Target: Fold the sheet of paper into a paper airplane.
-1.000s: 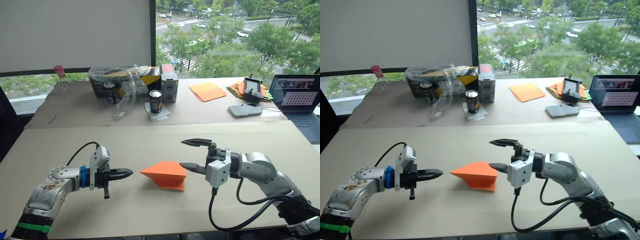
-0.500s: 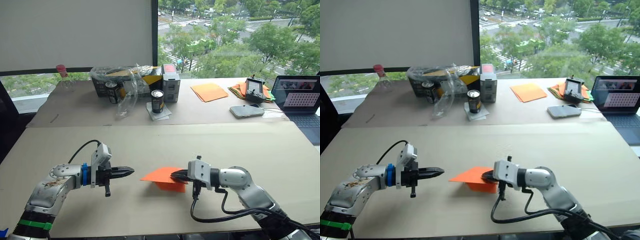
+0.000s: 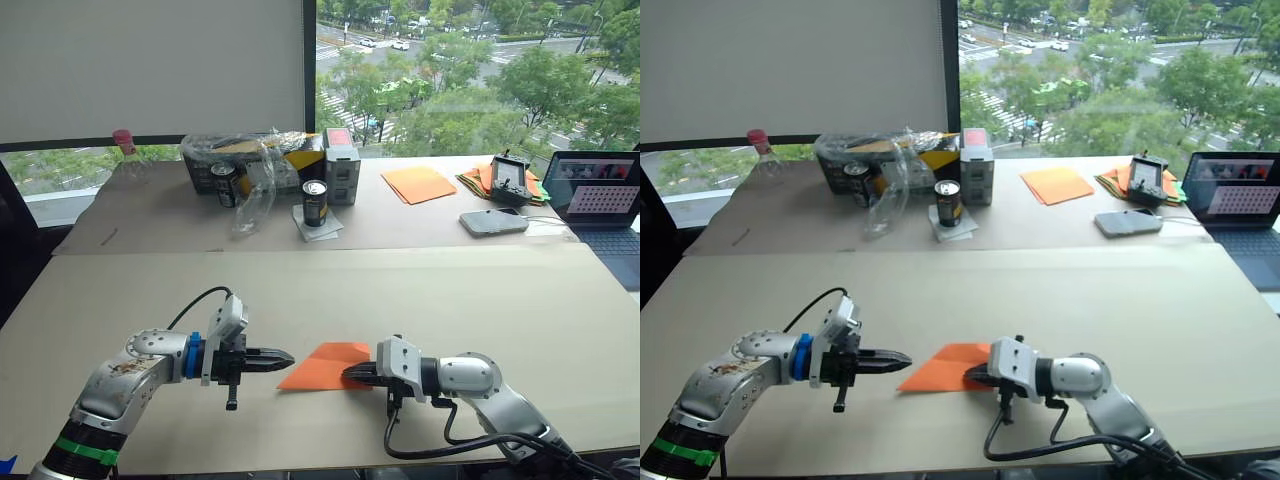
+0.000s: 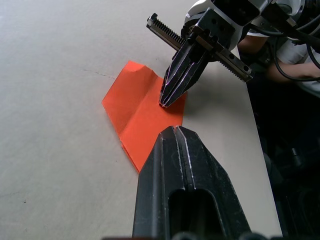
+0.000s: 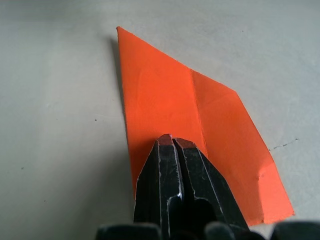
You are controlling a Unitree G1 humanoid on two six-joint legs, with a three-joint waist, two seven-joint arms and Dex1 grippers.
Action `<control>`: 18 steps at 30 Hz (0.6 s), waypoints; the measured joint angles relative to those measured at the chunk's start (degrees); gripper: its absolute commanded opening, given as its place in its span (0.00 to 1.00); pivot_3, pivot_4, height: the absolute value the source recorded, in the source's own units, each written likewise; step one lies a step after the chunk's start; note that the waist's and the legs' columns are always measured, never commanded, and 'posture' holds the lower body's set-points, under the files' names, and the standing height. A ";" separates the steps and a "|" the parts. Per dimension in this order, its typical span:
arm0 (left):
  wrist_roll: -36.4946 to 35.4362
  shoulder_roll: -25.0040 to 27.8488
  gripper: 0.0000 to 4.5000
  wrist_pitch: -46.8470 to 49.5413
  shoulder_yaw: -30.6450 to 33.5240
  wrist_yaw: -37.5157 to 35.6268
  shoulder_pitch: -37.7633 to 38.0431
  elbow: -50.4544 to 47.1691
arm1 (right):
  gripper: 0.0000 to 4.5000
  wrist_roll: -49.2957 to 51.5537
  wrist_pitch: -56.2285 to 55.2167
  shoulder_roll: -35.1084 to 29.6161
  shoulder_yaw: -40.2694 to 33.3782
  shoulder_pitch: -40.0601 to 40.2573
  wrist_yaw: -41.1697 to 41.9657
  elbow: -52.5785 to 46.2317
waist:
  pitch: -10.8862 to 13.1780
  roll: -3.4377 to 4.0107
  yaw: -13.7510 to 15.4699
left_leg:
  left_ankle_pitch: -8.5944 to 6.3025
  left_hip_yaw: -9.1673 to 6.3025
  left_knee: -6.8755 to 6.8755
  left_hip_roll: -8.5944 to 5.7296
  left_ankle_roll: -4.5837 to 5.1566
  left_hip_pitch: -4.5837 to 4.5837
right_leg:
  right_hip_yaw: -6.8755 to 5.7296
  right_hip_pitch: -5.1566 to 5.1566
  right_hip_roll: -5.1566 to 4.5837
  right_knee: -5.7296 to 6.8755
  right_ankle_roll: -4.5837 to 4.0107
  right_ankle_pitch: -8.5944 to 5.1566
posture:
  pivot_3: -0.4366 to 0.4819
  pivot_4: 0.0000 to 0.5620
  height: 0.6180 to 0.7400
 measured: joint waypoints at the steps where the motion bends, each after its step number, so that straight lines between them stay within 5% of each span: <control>1: 1.42 -1.37 0.00 -1.17 -1.64 0.61 -0.64 1.08 | 0.01 -0.41 -0.10 -0.02 -0.08 0.32 -0.27 -0.33 | -0.01 -0.02 0.03 | 0.00 0.00 0.05 -0.01 0.00 0.00 | -0.01 0.05 0.01 -0.03 0.00 0.00 | 0.48 0.27 1.00; 12: 11.91 -6.42 0.00 -12.49 -8.87 3.48 -1.75 8.83 | 0.01 -0.90 2.93 -0.57 -1.35 3.40 -2.10 -3.99 | -0.05 -0.03 0.12 | -0.06 -0.09 0.11 0.01 0.10 0.27 | -0.09 0.57 -0.03 -0.22 0.03 -0.02 | 0.48 0.27 1.00; 18: 12.15 -6.21 0.00 -13.94 -8.94 3.32 -1.33 9.25 | 0.01 9.85 13.25 -1.95 -9.48 5.57 -0.13 -6.83 | -0.05 -0.03 -0.04 | -0.12 -0.11 0.11 0.03 0.21 0.45 | -0.10 0.81 -0.06 -0.29 0.10 -0.06 | 0.48 0.27 1.00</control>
